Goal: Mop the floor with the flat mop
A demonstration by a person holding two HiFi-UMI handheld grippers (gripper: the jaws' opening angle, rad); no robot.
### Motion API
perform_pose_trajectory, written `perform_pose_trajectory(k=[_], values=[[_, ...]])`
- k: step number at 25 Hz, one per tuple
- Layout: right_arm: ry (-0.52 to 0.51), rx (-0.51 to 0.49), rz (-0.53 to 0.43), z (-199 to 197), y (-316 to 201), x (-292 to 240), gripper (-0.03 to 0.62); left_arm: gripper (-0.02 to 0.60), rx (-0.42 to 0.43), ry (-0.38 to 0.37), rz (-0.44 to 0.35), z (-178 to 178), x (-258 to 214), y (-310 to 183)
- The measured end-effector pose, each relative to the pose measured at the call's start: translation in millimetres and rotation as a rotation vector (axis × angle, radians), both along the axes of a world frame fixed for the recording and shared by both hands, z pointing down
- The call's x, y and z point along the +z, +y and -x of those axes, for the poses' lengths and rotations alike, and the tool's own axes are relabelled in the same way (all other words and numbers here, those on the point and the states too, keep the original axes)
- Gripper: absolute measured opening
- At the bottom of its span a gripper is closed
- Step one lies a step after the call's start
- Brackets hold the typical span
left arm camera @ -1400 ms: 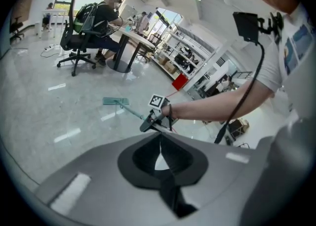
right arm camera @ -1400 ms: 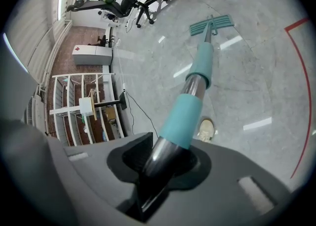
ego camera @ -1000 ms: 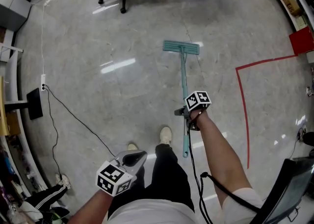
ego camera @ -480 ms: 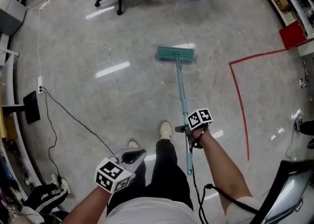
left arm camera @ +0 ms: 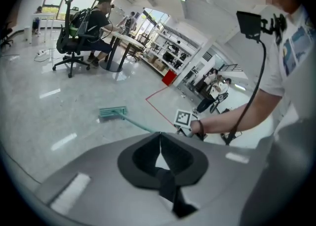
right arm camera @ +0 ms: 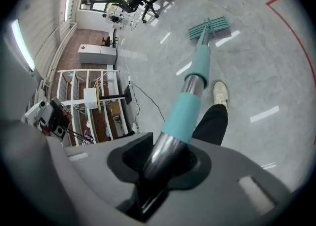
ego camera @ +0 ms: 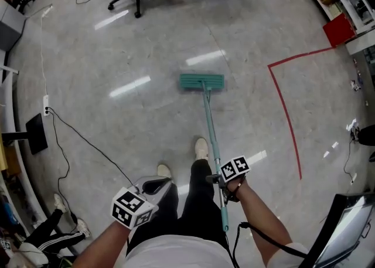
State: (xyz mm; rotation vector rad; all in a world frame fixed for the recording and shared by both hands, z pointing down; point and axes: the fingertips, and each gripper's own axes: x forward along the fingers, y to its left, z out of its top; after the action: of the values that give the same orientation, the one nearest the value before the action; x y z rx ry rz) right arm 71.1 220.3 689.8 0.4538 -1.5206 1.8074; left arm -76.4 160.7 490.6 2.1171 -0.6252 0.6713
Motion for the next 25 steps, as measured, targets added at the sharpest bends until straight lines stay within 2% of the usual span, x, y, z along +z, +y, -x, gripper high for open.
perform_pose_trajectory(k=[6,10,17,25], values=[[0.020,-0.015,0.033,12.9,52.6,8.9,0.098,0.006,0.019,-0.004,0.000,16.7,3.6,19.0],[0.036,-0.049,0.059,19.4,69.0,22.9,0.098,0.006,0.019,-0.014,0.010,27.7,7.6,28.3],[0.037,-0.063,0.064,28.3,64.1,37.4,0.098,0.006,-0.003,-0.023,0.024,30.3,10.0,24.8],[0.042,-0.098,0.048,16.0,42.4,46.6,0.097,0.006,0.013,-0.014,0.034,8.2,13.6,3.4]])
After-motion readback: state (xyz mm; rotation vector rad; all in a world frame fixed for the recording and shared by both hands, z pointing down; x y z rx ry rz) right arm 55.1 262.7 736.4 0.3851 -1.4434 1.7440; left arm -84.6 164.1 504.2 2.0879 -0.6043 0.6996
